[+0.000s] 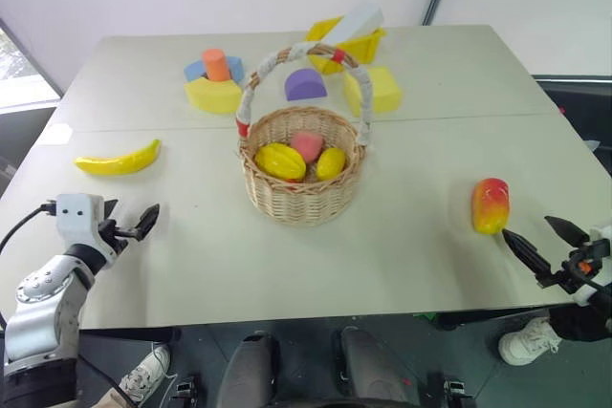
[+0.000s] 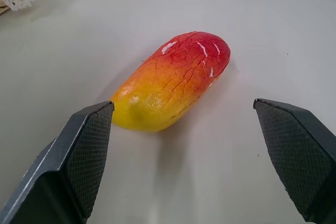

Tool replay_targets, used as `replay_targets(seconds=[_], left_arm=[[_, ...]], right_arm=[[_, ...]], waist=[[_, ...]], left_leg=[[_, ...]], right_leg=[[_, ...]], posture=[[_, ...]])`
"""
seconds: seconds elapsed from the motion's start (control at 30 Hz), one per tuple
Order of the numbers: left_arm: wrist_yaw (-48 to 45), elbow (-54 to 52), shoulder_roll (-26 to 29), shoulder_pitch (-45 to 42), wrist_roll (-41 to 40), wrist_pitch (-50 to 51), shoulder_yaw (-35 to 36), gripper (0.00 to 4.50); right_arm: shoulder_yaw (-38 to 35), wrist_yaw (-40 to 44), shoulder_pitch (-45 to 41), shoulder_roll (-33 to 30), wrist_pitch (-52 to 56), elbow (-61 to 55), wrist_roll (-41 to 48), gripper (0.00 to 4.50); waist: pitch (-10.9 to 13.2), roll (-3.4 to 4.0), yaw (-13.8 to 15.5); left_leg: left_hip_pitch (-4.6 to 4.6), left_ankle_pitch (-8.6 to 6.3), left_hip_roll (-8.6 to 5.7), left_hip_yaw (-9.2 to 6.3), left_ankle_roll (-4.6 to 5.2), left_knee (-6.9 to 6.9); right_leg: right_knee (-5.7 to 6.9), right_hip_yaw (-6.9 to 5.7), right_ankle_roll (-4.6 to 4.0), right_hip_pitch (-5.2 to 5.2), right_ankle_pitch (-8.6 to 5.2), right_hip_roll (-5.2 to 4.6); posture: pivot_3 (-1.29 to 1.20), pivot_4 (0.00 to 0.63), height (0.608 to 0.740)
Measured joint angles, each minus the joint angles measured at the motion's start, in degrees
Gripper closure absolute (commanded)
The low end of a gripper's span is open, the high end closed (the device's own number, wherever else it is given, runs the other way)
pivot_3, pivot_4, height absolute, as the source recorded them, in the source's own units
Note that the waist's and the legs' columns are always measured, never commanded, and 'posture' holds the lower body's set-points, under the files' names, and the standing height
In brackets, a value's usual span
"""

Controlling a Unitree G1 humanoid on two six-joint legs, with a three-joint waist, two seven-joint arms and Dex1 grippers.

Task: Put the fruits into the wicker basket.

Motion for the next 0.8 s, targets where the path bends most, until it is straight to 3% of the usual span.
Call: replay_targets(seconds=[0.3, 0.57, 0.8], left_arm=[[-0.14, 0.00, 0.00, -1.32, -0.51, 0.00, -0.25, 0.00], [0.36, -0.13, 0.21, -2.99, -0.38, 0.07, -0.36, 0.00], [0.45, 0.12, 9.14, -7.72, 8.19, -1.39, -5.87, 0.00]], right_arm=[[0.12, -1.06, -0.94, 0.24, -0.06, -0.26, 0.14, 0.06], [-0.60, -2.00, -8.93, -3.49, 3.34, -3.69, 3.83, 0.06], [7.79, -0.11, -14.23, -7.10, 10.74, -16.78, 9.64, 0.06]], waist=[[0.00, 0.00, -0.08], [0.00, 0.00, -0.08], [0.01, -0.02, 0.01]], left_leg=[[0.00, 0.00, 0.00, 0.00, 0.00, 0.00], [0.01, 0.00, 0.00, 0.00, 0.00, 0.01], [-0.09, -0.02, -0.01, -0.05, 0.03, -0.01]], right_leg=[[0.00, 0.00, 0.00, 0.00, 0.00, 0.00], [0.02, -0.01, 0.01, 0.00, 0.01, 0.02], [0.01, -0.04, 0.01, -0.05, 0.00, 0.05]], posture=[[0.00, 0.150, 0.740], [0.00, 0.150, 0.740], [0.00, 0.150, 0.740]])
